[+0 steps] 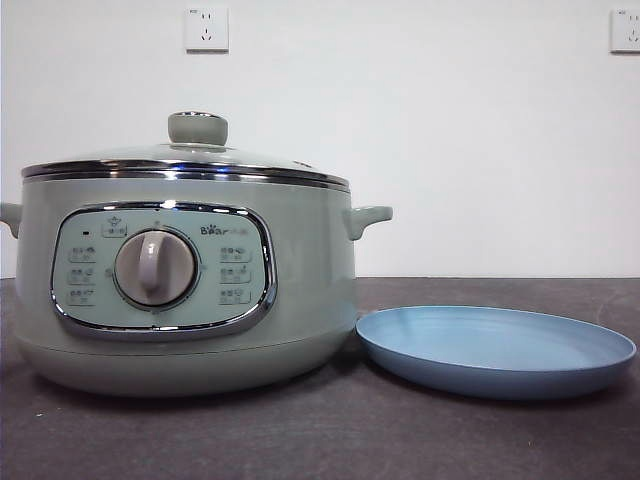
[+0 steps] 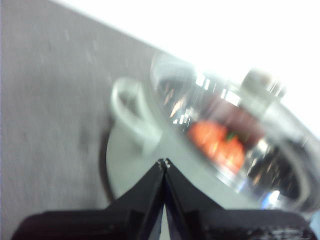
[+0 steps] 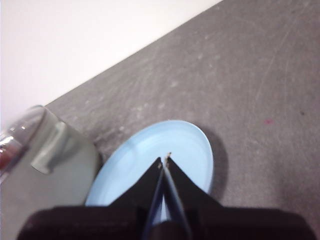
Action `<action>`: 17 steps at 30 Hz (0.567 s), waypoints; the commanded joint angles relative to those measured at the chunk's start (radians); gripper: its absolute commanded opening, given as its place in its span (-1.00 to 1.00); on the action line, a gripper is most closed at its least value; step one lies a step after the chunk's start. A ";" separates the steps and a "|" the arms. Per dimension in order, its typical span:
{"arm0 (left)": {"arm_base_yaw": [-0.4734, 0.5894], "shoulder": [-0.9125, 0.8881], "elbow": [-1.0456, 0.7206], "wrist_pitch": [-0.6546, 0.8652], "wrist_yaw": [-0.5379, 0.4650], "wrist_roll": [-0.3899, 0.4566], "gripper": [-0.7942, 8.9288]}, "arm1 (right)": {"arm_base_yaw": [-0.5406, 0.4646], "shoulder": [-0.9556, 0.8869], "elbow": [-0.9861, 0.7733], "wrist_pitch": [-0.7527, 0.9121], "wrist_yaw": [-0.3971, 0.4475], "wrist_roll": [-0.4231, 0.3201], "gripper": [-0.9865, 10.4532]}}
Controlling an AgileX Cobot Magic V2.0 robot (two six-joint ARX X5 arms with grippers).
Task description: Take the pumpkin out from the steamer,put the pumpkin in the blue plate,close the lid
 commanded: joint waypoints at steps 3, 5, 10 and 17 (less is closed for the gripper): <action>0.003 0.043 0.109 -0.038 -0.032 0.011 -0.85 | 0.002 0.074 0.111 -0.013 0.000 -0.003 -0.85; 0.003 0.079 0.150 -0.039 -0.031 0.018 -0.85 | 0.002 0.114 0.156 -0.013 0.002 -0.009 -0.84; 0.003 0.199 0.266 -0.048 -0.021 0.068 -0.85 | 0.002 0.230 0.281 -0.016 0.001 -0.071 -0.84; 0.003 0.383 0.467 -0.111 0.001 0.201 -0.85 | 0.002 0.407 0.486 -0.063 -0.007 -0.209 -0.83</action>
